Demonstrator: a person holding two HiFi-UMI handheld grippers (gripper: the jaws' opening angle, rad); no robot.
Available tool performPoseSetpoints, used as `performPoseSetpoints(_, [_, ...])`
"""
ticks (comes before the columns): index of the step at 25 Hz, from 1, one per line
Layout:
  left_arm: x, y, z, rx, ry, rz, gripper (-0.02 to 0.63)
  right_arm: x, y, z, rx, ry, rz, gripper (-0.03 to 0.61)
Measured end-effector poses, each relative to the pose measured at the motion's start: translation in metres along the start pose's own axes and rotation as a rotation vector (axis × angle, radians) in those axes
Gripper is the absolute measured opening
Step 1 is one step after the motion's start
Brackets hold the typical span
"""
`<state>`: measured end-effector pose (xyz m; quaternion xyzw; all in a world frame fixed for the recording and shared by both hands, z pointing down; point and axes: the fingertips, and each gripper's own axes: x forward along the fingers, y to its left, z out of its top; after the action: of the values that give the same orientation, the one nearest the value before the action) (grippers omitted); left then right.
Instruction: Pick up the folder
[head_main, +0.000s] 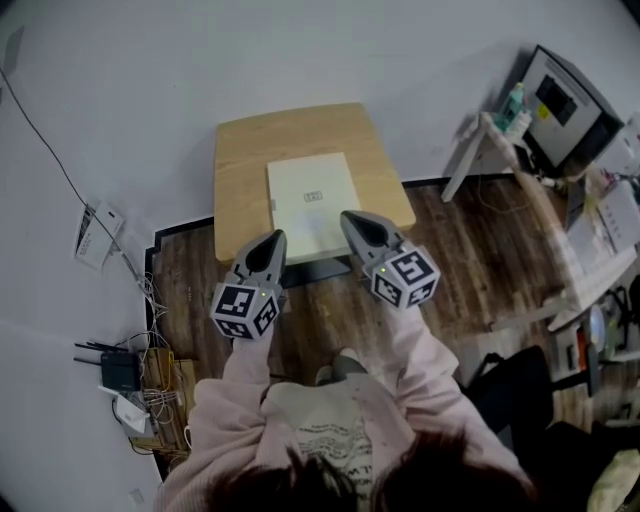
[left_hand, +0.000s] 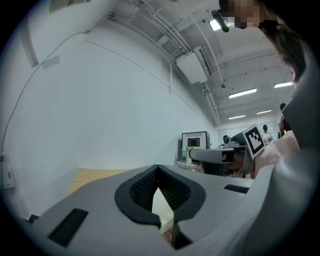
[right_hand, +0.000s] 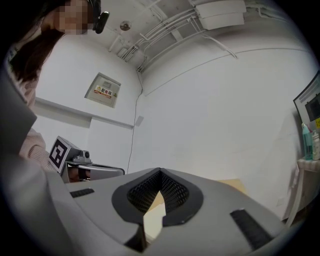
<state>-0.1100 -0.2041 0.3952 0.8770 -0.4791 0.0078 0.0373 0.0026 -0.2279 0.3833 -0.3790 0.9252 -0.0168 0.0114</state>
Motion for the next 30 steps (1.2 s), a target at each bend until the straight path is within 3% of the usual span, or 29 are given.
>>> performPoseSetpoints(12, [0.034, 0.014, -0.041, -0.105, 0.126, 0.055, -0.003, 0.019, -0.038, -0.042, 0.062, 0.160, 0.067, 0.008])
performPoseSetpoints(21, [0.043, 0.017, -0.080, -0.186, 0.293, 0.098, -0.003, 0.019, -0.059, -0.076, 0.114, 0.287, 0.096, 0.008])
performPoseSetpoints(30, [0.042, 0.027, -0.101, -0.291, 0.349, 0.130, -0.003, 0.016, -0.068, -0.102, 0.162, 0.398, 0.119, 0.008])
